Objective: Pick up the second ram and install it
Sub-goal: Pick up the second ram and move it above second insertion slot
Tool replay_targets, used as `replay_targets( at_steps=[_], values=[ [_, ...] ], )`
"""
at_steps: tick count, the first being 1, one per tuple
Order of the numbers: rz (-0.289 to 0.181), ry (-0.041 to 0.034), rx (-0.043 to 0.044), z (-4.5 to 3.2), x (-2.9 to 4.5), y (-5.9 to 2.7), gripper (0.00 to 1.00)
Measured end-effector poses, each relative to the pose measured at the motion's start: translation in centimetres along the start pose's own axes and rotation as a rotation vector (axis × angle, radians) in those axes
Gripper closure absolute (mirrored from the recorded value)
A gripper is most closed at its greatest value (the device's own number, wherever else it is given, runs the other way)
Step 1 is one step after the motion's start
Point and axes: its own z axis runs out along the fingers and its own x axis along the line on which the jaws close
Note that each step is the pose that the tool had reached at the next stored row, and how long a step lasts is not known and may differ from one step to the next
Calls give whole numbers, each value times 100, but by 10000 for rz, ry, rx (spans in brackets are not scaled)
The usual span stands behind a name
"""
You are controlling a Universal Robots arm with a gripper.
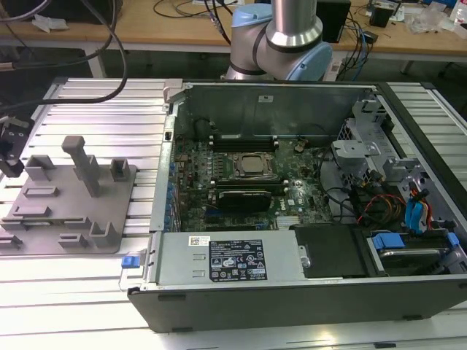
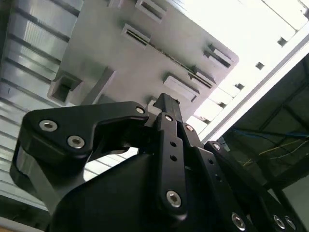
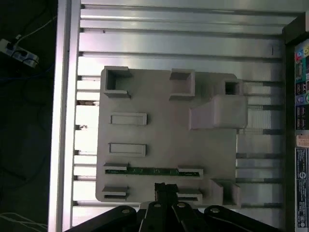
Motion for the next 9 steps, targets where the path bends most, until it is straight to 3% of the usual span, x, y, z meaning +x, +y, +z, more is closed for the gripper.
replay_targets(
  at_steps=[2, 6, 9],
  values=[
    [-822, 37, -18, 1, 0, 0, 92],
    [-1633, 73, -36, 2, 0, 0, 92],
    [-2706, 121, -58, 4, 0, 0, 92]
  ],
)
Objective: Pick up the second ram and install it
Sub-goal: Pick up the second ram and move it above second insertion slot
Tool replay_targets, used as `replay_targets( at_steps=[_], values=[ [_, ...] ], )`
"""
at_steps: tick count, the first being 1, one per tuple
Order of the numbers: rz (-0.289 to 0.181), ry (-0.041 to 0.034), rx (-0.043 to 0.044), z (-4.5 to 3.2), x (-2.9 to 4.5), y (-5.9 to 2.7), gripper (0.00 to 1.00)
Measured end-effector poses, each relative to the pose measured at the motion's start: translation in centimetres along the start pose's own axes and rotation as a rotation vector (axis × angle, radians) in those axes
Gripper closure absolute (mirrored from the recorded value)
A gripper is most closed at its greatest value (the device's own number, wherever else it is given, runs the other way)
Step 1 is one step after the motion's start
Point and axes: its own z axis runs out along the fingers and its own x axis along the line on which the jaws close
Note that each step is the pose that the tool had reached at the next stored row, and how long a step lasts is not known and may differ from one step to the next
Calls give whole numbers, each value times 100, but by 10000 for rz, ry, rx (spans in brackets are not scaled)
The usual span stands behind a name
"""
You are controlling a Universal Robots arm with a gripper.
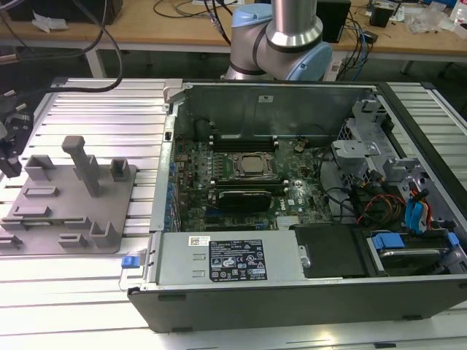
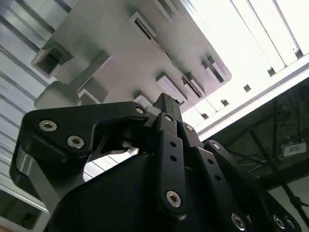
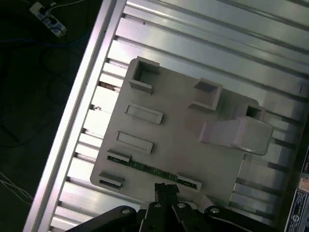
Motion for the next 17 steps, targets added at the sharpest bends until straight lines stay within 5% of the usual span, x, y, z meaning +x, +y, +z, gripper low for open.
replay_targets(
  at_steps=[6, 13, 17],
  values=[
    [-1273, 58, -28, 2, 0, 0, 92],
    [-3782, 170, -82, 6, 0, 0, 92],
    [-4604, 207, -99, 9, 0, 0, 92]
  ],
)
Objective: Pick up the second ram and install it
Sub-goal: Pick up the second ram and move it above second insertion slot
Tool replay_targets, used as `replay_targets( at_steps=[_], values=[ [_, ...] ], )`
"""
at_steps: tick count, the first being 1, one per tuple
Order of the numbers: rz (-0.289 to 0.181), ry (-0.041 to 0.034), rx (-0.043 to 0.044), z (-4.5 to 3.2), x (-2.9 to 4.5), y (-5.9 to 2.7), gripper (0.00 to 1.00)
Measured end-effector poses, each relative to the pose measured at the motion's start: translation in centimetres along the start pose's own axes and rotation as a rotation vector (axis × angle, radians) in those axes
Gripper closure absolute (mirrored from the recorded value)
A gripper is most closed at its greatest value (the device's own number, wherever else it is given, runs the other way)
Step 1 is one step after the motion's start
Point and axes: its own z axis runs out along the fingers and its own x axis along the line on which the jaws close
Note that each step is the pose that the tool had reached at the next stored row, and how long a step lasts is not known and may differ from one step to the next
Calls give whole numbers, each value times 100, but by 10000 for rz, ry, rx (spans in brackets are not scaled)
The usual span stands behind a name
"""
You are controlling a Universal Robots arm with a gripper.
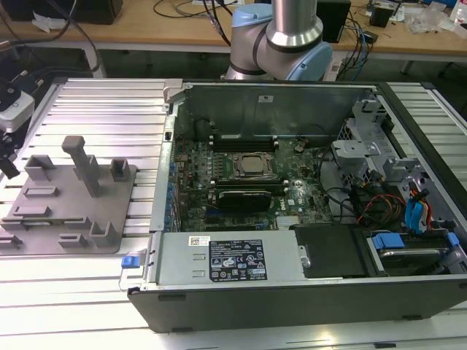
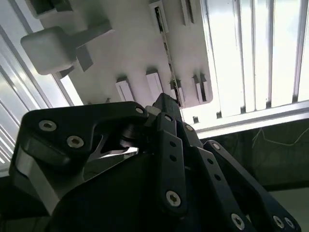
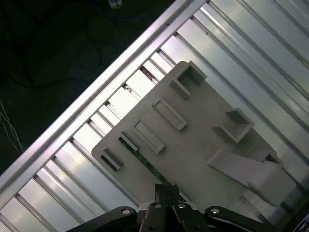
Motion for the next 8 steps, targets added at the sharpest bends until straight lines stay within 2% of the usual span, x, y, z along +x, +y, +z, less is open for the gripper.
replay_targets(
  at_steps=[3, 5, 8],
  values=[
    [-1013, 47, -22, 7, 0, -1, 92],
    [-1377, 63, -30, 11, 0, 0, 92],
    [-2243, 102, -48, 22, 1, -1, 92]
  ],
)
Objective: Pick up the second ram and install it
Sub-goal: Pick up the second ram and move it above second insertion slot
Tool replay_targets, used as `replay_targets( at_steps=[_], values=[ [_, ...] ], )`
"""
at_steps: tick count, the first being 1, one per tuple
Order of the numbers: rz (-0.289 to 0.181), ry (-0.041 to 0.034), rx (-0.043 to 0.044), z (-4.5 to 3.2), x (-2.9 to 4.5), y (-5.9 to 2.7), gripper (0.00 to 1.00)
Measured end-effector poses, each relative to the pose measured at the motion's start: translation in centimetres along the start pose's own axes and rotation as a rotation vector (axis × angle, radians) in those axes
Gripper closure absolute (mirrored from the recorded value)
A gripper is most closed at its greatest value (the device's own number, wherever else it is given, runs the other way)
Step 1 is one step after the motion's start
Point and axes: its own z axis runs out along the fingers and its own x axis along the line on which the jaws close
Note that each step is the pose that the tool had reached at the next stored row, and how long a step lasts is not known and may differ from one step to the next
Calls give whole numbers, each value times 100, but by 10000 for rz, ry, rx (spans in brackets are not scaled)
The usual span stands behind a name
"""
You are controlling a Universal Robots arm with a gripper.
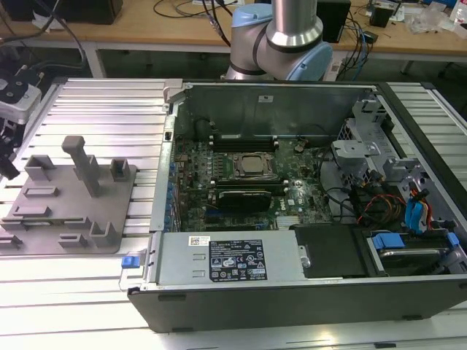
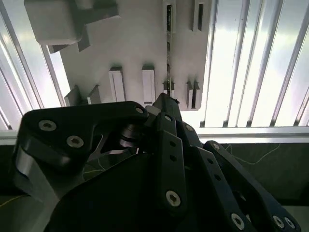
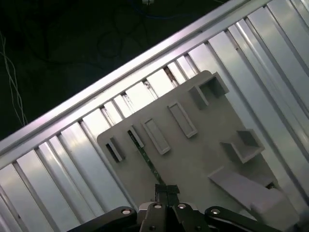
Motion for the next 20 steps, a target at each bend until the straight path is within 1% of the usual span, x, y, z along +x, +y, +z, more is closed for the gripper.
replay_targets(
  at_steps=[4, 5, 7, 10, 12, 14, 16, 17, 20],
  values=[
    [-865, 38, -19, 12, 0, 0, 92],
    [-1171, 52, -26, 16, 0, -1, 92],
    [-1607, 71, -35, 22, 0, -1, 92],
    [-2760, 123, -60, 37, 1, -2, 92],
    [-3179, 141, -69, 43, 1, -2, 92],
    [-4028, 180, -87, 56, 1, -2, 92],
    [-4587, 206, -100, 65, 1, -3, 92],
    [-4657, 211, -101, 65, 2, -3, 92],
    [-4661, 206, -97, 80, 1, -4, 92]
  ],
)
